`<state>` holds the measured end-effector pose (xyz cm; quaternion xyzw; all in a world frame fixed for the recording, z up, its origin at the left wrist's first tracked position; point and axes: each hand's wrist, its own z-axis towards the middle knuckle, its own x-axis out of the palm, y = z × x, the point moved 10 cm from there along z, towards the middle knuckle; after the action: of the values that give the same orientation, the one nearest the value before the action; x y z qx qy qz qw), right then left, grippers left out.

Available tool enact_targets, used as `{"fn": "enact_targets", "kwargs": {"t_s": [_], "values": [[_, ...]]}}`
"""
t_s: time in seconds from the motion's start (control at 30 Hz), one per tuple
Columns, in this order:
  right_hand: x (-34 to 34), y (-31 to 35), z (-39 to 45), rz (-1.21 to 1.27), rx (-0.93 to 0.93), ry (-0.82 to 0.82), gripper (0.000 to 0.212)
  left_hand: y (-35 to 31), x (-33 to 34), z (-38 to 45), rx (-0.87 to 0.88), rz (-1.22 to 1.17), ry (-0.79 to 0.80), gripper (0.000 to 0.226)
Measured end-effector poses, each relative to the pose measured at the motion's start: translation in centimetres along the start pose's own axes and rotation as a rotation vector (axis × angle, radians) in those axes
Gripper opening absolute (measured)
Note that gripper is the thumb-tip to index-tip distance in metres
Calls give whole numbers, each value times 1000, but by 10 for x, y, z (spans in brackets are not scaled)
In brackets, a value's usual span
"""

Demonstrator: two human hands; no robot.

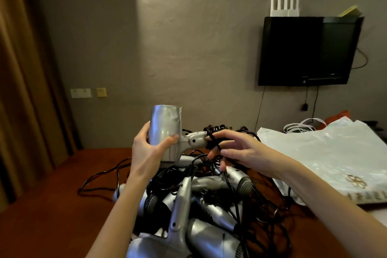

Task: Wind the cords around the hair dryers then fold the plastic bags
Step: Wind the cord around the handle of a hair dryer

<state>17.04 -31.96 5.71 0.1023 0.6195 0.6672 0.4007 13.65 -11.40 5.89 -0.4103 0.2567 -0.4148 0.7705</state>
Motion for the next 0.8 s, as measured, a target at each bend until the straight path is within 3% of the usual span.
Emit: {"fn": "enact_targets", "kwargs": {"t_s": [0.17, 0.3, 0.4, 0.5, 0.67, 0.8], "values": [[0, -6, 2, -94, -56, -54, 33, 1, 3, 0, 37, 10, -33, 93], [-4, -7, 3, -45, -68, -232, 9, 7, 0, -4, -22, -139, -98, 70], [-9, -8, 4, -187, -54, -314, 25, 18, -6, -5, -104, -265, -144, 54], [-6, -9, 4, -407, -36, -252, 26, 20, -13, -5, -120, -306, -166, 52], [-1, -15, 8, -254, -3, -83, 17, 29, -15, -6, -172, -365, -175, 54], [-8, -23, 7, -296, 22, -20, 23, 35, -14, -6, -218, -419, -182, 59]]}}
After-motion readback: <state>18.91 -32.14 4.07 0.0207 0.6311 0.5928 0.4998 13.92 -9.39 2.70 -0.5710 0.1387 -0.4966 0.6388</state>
